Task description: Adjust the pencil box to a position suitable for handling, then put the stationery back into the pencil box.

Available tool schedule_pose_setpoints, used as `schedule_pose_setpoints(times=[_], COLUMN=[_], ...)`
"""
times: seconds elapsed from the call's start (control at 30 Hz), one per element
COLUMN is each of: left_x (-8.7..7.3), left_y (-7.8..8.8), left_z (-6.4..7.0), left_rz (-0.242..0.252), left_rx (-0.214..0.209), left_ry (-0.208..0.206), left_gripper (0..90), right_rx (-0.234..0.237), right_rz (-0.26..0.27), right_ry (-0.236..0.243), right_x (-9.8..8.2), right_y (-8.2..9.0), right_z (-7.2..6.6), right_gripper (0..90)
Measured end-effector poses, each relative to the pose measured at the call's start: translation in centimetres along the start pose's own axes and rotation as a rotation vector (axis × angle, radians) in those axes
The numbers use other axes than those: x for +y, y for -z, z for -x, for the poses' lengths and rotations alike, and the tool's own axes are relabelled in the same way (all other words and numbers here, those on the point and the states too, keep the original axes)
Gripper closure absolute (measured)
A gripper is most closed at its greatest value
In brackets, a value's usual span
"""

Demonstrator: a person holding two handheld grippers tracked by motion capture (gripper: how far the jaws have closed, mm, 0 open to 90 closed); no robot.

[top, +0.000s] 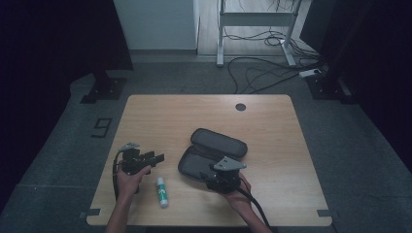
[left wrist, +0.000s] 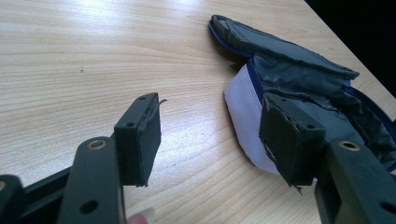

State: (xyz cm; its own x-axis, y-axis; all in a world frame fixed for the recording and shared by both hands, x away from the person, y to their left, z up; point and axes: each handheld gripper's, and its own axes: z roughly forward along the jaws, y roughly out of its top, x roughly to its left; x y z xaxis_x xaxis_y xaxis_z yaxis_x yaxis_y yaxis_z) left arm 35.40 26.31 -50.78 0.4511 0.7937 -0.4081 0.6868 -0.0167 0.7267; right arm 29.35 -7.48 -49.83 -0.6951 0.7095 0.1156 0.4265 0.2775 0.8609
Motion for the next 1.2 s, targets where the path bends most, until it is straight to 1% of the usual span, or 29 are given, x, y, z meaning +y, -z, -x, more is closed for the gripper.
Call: schedule_pose_setpoints(times=[0.37,0.57,0.67,0.77,0.87,0.93,1.03,1.2], left_x=[-0.1,-0.2,-0.2,-0.2,-0.1,-0.1,-0.1,-0.2], left_y=[-0.1,-0.2,0.2,0.5,0.7,0.8,0.8,0.8], left_z=[0.0,-0.1,-0.2,-0.1,-0.1,-0.1,-0.3,-0.3], left_rz=[-0.009,-0.015,-0.009,0.003,-0.004,-0.007,-0.006,-0.006], left_rx=[-0.001,0.003,0.005,0.0,0.018,0.017,0.016,0.017], left_ry=[0.0,-0.002,0.001,0.001,-0.001,-0.001,0.005,0.002], left_gripper=[38.8,38.8,38.8,38.9,39.0,39.0,39.0,39.0], right_rx=[0.035,0.056,0.051,0.07,0.087,0.097,0.117,0.138], right_rz=[-0.016,-0.015,-0.019,-0.023,-0.026,-0.033,-0.035,-0.041], right_ry=[0.021,0.034,0.053,0.049,0.053,0.058,0.053,0.051], right_x=[0.2,0.5,0.6,0.7,0.7,0.8,0.8,0.7], right_y=[-1.3,-1.9,-2.2,-2.7,-3.3,-3.7,-4.3,-5.2], right_z=[-1.7,-2.8,-3.5,-4.3,-5.2,-5.6,-6.2,-7.0], right_gripper=[48.8,48.8,48.7,48.7,48.6,48.5,48.5,48.5])
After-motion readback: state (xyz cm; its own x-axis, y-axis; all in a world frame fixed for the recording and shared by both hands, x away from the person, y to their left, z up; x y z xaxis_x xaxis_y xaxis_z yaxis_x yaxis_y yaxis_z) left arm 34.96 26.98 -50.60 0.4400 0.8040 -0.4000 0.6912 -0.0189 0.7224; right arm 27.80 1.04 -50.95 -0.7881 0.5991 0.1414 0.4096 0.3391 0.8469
